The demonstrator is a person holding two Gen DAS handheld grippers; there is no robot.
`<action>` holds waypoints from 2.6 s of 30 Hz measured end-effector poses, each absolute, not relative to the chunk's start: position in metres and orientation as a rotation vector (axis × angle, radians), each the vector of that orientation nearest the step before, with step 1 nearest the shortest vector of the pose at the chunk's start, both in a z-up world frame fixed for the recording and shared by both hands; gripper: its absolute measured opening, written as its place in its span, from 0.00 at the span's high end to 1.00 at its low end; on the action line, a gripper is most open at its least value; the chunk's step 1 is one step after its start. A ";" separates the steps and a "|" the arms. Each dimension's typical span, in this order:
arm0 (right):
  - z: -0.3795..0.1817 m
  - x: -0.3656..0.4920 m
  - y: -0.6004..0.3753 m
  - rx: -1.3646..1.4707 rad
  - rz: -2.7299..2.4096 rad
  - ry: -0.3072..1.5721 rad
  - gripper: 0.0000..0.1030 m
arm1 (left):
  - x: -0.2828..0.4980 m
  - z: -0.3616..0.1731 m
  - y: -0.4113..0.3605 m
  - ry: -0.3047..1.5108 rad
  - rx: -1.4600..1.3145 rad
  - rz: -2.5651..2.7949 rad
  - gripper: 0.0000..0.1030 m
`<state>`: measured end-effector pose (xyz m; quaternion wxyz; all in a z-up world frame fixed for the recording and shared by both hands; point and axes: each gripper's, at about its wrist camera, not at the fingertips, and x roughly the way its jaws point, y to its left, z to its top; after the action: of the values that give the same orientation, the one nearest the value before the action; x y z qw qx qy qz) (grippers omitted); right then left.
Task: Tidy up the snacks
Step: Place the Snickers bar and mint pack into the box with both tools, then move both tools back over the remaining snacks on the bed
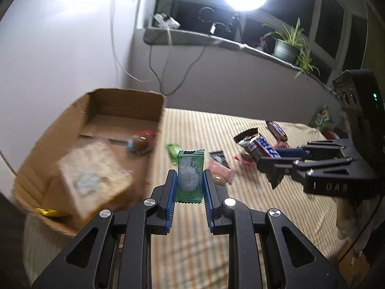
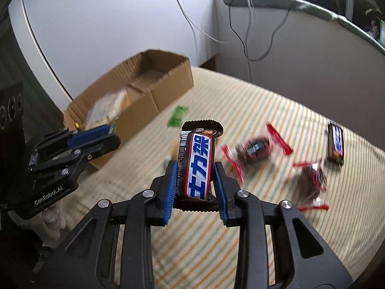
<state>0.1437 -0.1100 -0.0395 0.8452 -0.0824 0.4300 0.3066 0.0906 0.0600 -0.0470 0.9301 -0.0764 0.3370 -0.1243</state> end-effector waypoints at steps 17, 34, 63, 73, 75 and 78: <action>-0.017 0.186 -0.009 -0.243 0.739 0.849 0.70 | 0.084 -0.043 0.139 0.654 -0.210 -0.099 0.81; -0.047 0.215 0.050 -0.274 0.771 0.905 0.70 | 0.095 -0.056 0.163 0.682 -0.234 -0.049 0.81; -0.021 0.191 0.034 -0.305 0.764 0.830 0.40 | 0.079 -0.039 0.149 0.640 -0.235 -0.039 0.59; -0.009 0.168 -0.028 -0.293 0.686 0.771 0.17 | 0.068 -0.028 0.115 0.621 -0.211 -0.106 0.58; -0.007 0.166 -0.045 -0.286 0.669 0.770 0.17 | 0.067 -0.027 0.105 0.622 -0.203 -0.129 0.57; -0.007 0.162 -0.076 -0.273 0.632 0.768 0.16 | 0.068 -0.027 0.091 0.625 -0.194 -0.159 0.55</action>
<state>0.1618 -0.0761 -0.0069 0.8700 -0.1305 0.3670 0.3023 0.0679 0.0908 -0.0271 0.9438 -0.0950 0.3068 -0.0779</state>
